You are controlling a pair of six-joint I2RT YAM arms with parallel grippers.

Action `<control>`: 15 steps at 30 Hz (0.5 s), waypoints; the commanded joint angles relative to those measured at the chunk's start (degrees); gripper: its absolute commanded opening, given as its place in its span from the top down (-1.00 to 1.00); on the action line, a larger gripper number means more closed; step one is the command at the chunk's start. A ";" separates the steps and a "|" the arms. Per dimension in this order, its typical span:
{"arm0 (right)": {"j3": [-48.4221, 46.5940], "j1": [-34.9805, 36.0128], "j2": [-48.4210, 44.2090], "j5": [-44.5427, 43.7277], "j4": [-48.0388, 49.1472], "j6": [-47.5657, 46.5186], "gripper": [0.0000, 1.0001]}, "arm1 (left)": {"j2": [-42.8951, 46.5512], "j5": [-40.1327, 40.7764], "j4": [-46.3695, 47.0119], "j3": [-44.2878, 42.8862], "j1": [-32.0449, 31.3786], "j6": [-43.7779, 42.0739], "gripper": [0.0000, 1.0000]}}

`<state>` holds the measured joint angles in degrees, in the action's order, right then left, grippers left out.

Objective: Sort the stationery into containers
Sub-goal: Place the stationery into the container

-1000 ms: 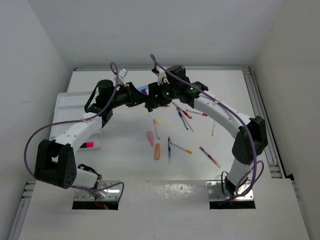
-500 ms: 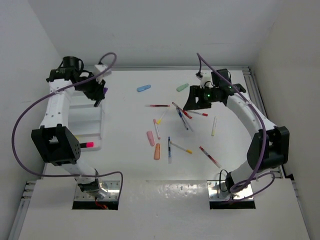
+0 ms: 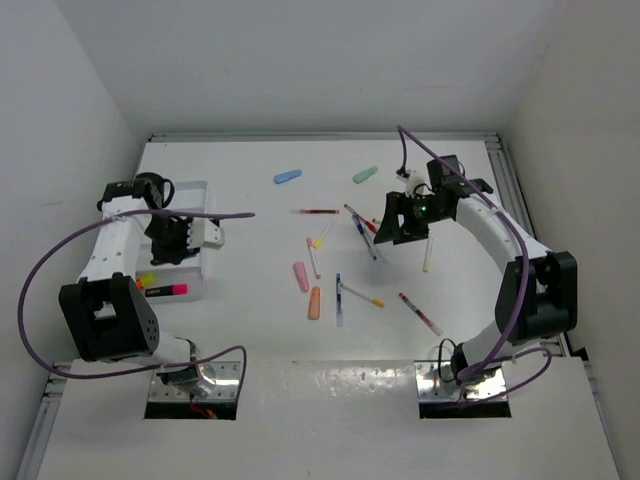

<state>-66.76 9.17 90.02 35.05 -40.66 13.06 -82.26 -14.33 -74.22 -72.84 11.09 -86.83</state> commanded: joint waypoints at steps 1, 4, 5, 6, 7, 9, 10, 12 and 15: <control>0.49 -0.73 -2.57 1.69 0.50 -1.19 -0.32 | 0.26 3.07 -0.76 3.05 0.77 -7.92 0.90; 0.93 -1.08 -2.39 1.78 0.41 -1.20 -0.31 | -1.58 3.69 0.29 4.54 0.77 -7.31 0.84; 0.93 -1.08 -2.39 1.78 0.41 -1.19 -0.31 | -2.46 3.95 0.82 4.98 0.77 -6.35 0.83; 0.93 -1.17 -2.39 1.87 0.32 -1.11 -0.31 | -2.90 4.74 1.61 5.33 0.69 -5.90 0.80; 0.93 -1.34 -2.48 1.95 0.15 -1.02 -0.31 | -3.26 5.27 2.92 5.86 0.86 -5.72 0.78; 1.11 -1.35 -2.83 2.04 0.15 -0.93 -0.30 | -3.96 5.36 3.55 6.04 0.95 -5.72 0.75; 1.37 -1.43 -2.83 1.96 0.15 -0.93 -0.30 | -4.31 5.28 4.16 6.13 0.95 -5.55 0.74; 1.55 -1.43 -2.83 1.95 0.15 -1.02 -0.30 | -4.93 5.10 4.43 6.22 0.69 -5.46 0.73; 1.46 -1.61 -2.57 2.04 -0.12 -0.93 -0.30 | -6.51 5.97 5.66 7.09 0.25 -4.41 0.73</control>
<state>-65.41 7.92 89.27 35.88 -40.88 12.97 -87.74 -8.86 -69.47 -66.43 11.35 -90.94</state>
